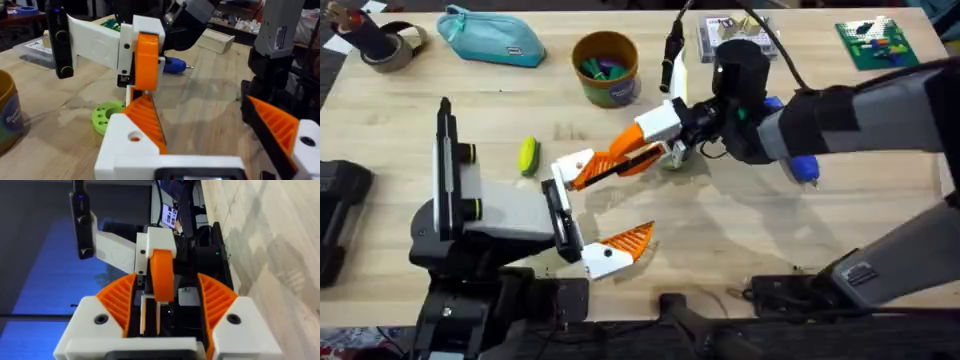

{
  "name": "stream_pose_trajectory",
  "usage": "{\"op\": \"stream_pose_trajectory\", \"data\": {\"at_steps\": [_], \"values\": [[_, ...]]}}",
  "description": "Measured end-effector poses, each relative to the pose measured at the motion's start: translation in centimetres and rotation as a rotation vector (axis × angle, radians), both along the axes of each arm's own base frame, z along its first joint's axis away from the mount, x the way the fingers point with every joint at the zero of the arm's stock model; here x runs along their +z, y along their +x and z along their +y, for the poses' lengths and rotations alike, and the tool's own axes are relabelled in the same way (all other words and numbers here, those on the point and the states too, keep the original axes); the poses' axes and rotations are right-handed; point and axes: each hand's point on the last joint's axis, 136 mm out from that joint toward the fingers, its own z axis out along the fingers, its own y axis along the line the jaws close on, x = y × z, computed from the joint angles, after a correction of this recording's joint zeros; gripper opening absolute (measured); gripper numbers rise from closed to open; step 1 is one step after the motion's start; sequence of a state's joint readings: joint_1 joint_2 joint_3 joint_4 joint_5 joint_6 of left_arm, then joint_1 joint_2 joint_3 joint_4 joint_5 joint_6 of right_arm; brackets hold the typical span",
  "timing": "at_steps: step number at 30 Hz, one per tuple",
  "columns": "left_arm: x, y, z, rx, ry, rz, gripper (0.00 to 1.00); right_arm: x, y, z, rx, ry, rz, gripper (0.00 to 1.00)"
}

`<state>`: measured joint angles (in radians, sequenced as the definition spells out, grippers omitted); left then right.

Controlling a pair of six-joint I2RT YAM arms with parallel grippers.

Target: Pick up the gripper from the table and insert it into the empty holder that is missing its gripper. Then pick up a screw, insert it into the mounting hole, and use the screwdriver to tighten it. Finally, clean up the table by picking up the vegetable and placing it into the bucket.

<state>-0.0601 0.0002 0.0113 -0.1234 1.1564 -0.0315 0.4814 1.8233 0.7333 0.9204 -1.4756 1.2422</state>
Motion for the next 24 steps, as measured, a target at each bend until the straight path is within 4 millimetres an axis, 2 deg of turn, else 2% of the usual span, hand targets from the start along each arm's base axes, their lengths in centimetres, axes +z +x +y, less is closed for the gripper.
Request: {"op": "stream_pose_trajectory", "data": {"at_steps": [4,9,10,24], "values": [[0.00,0.00,0.00,0.000,0.000,0.000,0.990,0.39,0.11,0.08,0.001,0.004,-0.004,0.448],[0.00,0.00,0.00,0.000,-0.001,0.002,0.990,0.43,0.00,0.03,0.008,-0.003,0.016,0.061],[0.00,0.00,0.00,0.000,-0.001,0.004,0.990,0.45,-0.02,0.02,0.010,-0.004,0.019,0.023],[-0.01,0.00,0.00,0.001,-0.005,0.013,0.990,0.11,0.09,0.06,-0.012,-0.011,0.024,0.009]]}}
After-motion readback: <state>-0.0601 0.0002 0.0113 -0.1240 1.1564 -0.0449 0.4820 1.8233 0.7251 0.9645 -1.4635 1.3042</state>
